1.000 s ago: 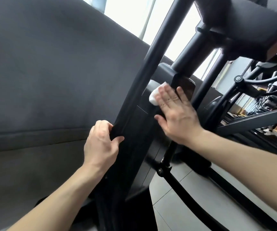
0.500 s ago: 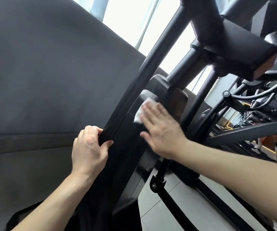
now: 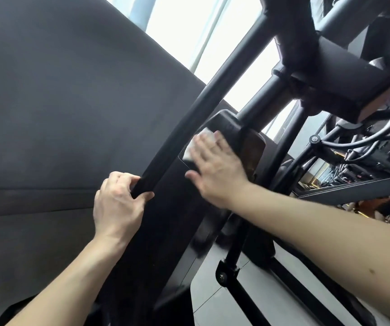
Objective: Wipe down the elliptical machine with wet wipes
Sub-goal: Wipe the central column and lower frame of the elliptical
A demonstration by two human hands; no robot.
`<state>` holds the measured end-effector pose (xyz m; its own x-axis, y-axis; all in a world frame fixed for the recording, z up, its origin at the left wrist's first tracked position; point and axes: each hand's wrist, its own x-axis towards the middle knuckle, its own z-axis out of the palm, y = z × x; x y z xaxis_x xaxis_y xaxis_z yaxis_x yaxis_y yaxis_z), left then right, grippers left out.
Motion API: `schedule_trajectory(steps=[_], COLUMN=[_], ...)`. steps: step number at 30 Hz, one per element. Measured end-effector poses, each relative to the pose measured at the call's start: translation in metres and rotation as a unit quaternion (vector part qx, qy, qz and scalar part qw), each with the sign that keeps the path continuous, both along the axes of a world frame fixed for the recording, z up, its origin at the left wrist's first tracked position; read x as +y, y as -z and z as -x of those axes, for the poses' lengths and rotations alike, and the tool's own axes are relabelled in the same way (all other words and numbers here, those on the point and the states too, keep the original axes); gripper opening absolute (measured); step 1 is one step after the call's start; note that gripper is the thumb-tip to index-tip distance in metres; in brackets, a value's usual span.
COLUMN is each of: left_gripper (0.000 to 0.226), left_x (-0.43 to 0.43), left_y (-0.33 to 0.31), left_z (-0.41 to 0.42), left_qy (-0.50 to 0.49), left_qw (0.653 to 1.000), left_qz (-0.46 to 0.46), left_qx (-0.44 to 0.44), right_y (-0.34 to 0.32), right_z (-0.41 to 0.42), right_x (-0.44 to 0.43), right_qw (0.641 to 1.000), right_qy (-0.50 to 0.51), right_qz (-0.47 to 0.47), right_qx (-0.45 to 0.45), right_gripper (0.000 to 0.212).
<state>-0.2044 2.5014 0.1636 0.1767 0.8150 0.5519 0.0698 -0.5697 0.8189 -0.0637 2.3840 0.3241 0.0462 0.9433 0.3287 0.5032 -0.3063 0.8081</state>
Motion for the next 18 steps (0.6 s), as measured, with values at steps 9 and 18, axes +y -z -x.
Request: schedule_trajectory(steps=[9, 18], left_gripper=[0.033, 0.022], left_x=[0.01, 0.013], left_y=[-0.001, 0.008], left_z=[-0.001, -0.006], left_qy=[0.012, 0.003], left_qw=[0.994, 0.999], left_qz=[0.1, 0.039], left_qx=[-0.029, -0.032], right_y=[-0.059, 0.038], right_z=[-0.001, 0.025], right_x=[0.013, 0.039], right_qw=[0.991, 0.981], right_qy=[0.12, 0.12], right_qz=[-0.053, 0.143], right_qx=[-0.031, -0.055], right_gripper=[0.078, 0.079])
